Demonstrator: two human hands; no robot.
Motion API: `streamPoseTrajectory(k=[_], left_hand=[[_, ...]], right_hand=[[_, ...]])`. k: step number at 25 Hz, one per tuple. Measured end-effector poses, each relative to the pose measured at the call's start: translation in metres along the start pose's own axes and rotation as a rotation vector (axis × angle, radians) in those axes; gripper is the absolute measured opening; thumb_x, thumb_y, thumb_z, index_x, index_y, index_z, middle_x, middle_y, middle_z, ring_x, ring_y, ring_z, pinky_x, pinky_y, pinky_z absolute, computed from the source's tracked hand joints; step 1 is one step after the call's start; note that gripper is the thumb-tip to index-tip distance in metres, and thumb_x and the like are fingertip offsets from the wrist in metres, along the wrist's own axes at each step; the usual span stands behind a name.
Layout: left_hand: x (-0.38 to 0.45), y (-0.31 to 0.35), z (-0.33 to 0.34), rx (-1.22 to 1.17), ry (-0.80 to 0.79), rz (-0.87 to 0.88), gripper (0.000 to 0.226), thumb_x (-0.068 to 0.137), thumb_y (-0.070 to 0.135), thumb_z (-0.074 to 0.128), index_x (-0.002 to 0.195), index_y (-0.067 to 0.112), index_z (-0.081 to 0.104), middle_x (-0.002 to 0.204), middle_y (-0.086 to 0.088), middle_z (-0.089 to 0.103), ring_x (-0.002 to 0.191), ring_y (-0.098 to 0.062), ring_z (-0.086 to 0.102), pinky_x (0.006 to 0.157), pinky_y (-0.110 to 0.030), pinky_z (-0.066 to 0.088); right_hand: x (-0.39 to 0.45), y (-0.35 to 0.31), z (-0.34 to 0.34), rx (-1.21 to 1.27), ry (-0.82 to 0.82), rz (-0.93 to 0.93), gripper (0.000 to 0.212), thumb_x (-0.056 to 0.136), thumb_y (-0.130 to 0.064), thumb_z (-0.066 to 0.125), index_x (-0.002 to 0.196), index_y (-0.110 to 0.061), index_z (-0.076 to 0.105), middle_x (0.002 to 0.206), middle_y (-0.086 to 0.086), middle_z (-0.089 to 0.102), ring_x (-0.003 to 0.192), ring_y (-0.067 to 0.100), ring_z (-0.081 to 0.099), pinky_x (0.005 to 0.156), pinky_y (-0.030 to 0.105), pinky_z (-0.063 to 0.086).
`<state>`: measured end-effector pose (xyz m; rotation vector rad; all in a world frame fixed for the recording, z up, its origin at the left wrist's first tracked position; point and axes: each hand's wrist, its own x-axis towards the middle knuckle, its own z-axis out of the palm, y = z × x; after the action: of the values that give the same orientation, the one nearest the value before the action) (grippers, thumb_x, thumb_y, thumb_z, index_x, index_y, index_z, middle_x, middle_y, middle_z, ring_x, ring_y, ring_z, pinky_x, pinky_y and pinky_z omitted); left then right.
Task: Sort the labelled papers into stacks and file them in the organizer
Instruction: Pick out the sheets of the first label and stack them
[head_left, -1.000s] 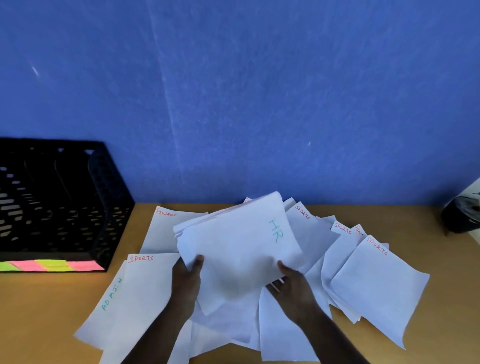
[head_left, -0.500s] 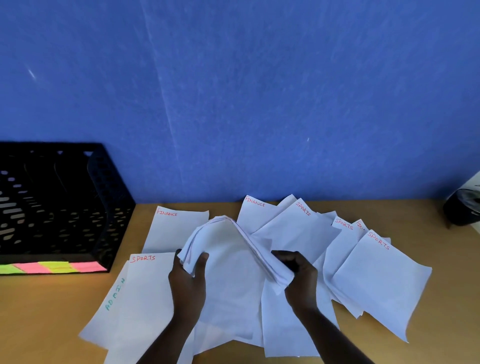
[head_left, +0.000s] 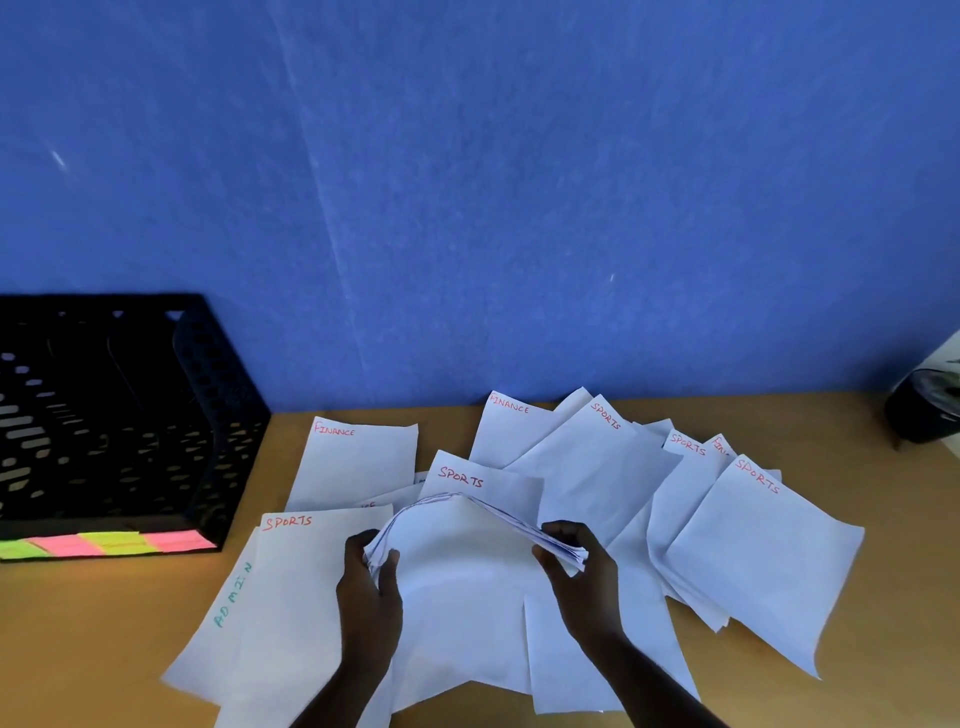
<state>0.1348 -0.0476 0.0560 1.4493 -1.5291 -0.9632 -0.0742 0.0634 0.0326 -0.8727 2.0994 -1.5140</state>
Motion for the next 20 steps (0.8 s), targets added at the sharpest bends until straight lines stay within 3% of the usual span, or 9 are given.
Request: streamPoseTrajectory(k=[4, 7, 9, 12, 15, 17, 20], left_hand=[[0.005, -0.002, 0.006, 0.005, 0.024, 0.012, 0.033, 0.093, 0.002, 0.058, 0.124, 0.000, 0.046, 0.116, -0.006, 0.056, 0.102, -0.022, 0.053, 0.091, -0.034, 0.044], [0.013, -0.010, 0.005, 0.006, 0.045, -0.019, 0.021, 0.092, 0.012, 0.063, 0.110, 0.011, 0.053, 0.104, -0.008, 0.064, 0.098, -0.033, 0.061, 0.085, -0.039, 0.049], [0.014, -0.012, 0.005, 0.019, 0.036, -0.026, 0.018, 0.092, 0.015, 0.064, 0.108, 0.011, 0.058, 0.103, -0.009, 0.067, 0.100, -0.036, 0.063, 0.087, -0.038, 0.048], [0.008, -0.007, 0.008, 0.018, 0.022, -0.013, 0.035, 0.095, 0.010, 0.058, 0.128, 0.001, 0.052, 0.126, -0.013, 0.060, 0.120, -0.034, 0.054, 0.101, -0.028, 0.035], [0.007, 0.004, 0.011, 0.003, -0.004, -0.010, 0.030, 0.096, 0.003, 0.054, 0.125, -0.003, 0.046, 0.112, -0.003, 0.052, 0.104, -0.025, 0.053, 0.088, -0.010, 0.035], [0.011, 0.004, 0.011, 0.026, 0.002, 0.017, 0.024, 0.095, 0.003, 0.056, 0.116, -0.001, 0.046, 0.104, -0.002, 0.051, 0.095, -0.020, 0.052, 0.079, -0.011, 0.036], [0.017, -0.008, 0.013, 0.014, -0.033, -0.018, 0.025, 0.093, 0.005, 0.059, 0.110, 0.005, 0.041, 0.107, -0.007, 0.054, 0.096, -0.021, 0.053, 0.083, -0.026, 0.043]], right_hand=[[0.009, 0.005, 0.004, 0.008, 0.002, 0.095, 0.020, 0.082, -0.008, 0.082, 0.085, -0.025, 0.073, 0.079, -0.012, 0.075, 0.074, 0.008, 0.069, 0.070, 0.027, 0.052], [0.014, 0.011, 0.003, 0.083, 0.029, 0.122, 0.027, 0.080, 0.002, 0.080, 0.074, -0.021, 0.068, 0.068, -0.003, 0.069, 0.062, 0.012, 0.059, 0.061, 0.028, 0.044], [0.012, 0.017, 0.002, 0.129, 0.029, 0.174, 0.024, 0.079, 0.002, 0.081, 0.075, -0.016, 0.066, 0.068, 0.004, 0.066, 0.064, 0.015, 0.057, 0.064, 0.030, 0.043], [0.005, 0.022, 0.003, 0.177, 0.040, 0.233, 0.027, 0.077, -0.004, 0.086, 0.093, -0.020, 0.071, 0.084, -0.002, 0.075, 0.079, 0.015, 0.070, 0.074, 0.033, 0.056], [0.007, 0.018, 0.007, 0.195, 0.041, 0.261, 0.027, 0.078, -0.004, 0.086, 0.098, -0.018, 0.075, 0.088, -0.004, 0.079, 0.085, 0.016, 0.074, 0.078, 0.034, 0.059], [0.008, 0.018, 0.008, 0.206, 0.059, 0.268, 0.020, 0.079, -0.004, 0.085, 0.093, -0.016, 0.076, 0.086, 0.000, 0.079, 0.084, 0.019, 0.074, 0.081, 0.037, 0.057], [0.004, 0.017, 0.010, 0.250, 0.036, 0.306, 0.016, 0.081, -0.005, 0.084, 0.091, -0.014, 0.076, 0.085, 0.006, 0.078, 0.083, 0.022, 0.072, 0.080, 0.036, 0.054]])
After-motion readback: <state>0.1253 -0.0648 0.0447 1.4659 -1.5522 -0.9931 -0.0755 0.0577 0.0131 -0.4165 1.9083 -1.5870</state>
